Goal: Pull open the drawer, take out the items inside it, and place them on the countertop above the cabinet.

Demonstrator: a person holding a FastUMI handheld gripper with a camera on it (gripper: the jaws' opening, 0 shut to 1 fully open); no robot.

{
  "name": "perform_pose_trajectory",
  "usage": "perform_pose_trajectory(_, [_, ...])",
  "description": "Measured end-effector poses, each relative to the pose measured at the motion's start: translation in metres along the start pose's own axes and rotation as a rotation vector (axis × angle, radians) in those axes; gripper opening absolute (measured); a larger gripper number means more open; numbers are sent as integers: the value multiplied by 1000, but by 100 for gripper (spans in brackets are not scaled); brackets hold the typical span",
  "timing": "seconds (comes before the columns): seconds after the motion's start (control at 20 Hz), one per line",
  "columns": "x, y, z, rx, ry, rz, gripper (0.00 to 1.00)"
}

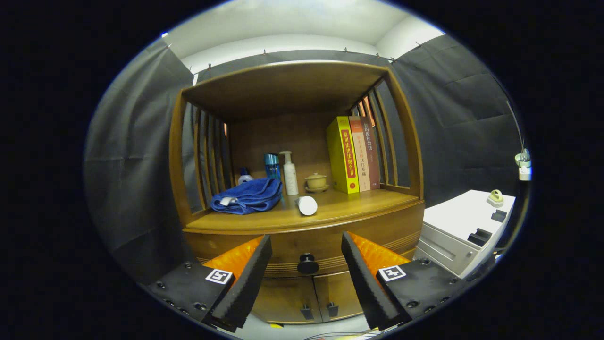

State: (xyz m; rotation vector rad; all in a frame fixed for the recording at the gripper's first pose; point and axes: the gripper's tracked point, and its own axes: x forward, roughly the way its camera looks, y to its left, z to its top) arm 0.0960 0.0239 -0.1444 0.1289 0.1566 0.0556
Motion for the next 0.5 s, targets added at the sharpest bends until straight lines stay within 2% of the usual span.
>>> perform_pose_trajectory(0.25, [-63, -10, 49, 22, -122, 34, 97])
perform_pose_trajectory(0.3, [-96, 2, 66, 26, -116, 54, 97])
perform_pose_trajectory(0.5, [-117, 11, 86, 7, -144, 123, 97])
